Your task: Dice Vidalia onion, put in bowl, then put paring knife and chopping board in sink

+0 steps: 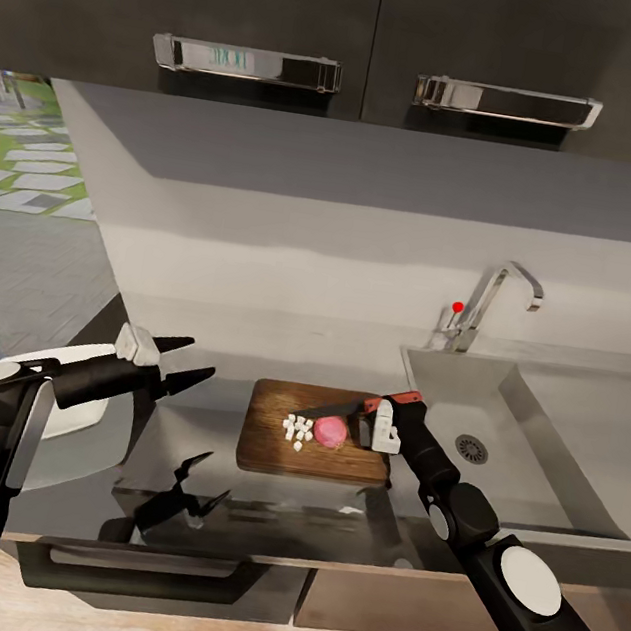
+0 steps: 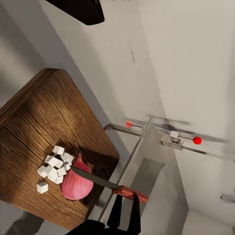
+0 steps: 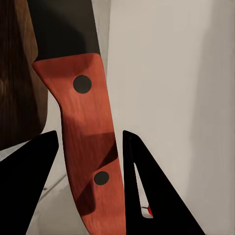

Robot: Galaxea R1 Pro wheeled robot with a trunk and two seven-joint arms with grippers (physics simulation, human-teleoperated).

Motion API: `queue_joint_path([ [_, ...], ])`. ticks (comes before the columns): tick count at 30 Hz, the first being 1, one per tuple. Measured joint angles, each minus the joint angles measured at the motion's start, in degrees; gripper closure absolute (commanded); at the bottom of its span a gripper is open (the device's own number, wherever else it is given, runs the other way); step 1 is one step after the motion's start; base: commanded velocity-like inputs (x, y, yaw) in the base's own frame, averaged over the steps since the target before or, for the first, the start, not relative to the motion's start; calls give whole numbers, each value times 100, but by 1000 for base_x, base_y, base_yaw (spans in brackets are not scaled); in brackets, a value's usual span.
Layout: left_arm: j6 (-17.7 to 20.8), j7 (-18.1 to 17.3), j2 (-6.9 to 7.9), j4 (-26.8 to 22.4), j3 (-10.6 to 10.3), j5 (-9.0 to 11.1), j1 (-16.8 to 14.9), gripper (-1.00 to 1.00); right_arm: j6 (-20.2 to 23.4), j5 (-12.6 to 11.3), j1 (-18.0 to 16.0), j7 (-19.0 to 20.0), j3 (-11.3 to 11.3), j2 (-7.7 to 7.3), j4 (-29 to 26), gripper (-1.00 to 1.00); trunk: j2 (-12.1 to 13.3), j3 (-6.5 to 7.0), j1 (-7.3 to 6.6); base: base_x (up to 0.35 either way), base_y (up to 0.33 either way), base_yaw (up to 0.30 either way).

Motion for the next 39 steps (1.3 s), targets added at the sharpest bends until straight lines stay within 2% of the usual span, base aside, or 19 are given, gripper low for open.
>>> queue_joint_path([
  [6, 11, -8, 4, 1, 15, 0, 0, -100, 0, 0, 0, 0, -1, 0, 2, 100, 0, 0, 0, 0, 0, 0],
  [8, 20, -26, 10, 1, 85, 1, 0, -100, 0, 0, 0, 1, -1, 0, 3, 100, 0, 0, 0, 0, 0, 0],
  [9, 23, -34, -7, 0, 255, 1, 0, -100, 0, 0, 0, 1, 3, -42, 1, 100, 0, 0, 0, 0, 0, 0],
  [11, 21, -33, -9, 0, 262, 2, 0, -100, 0, 0, 0, 0, 2, -61, 3, 100, 0, 0, 0, 0, 0, 0],
  [20, 17, -9, -9, 0, 270, 2, 0, -100, 0, 0, 0, 1, 4, -75, -3, 100, -321, -144, 176, 0, 0, 0],
  [31, 16, -16, -14, 0, 274, 2, 0, -100, 0, 0, 0, 0, 5, -79, -2, 100, -321, -144, 176, 0, 0, 0],
  [39, 9, -1, -18, 0, 279, 3, 0, -100, 0, 0, 0, 0, 5, -78, -1, 100, -2, -1, 1, 0, 0, 0],
])
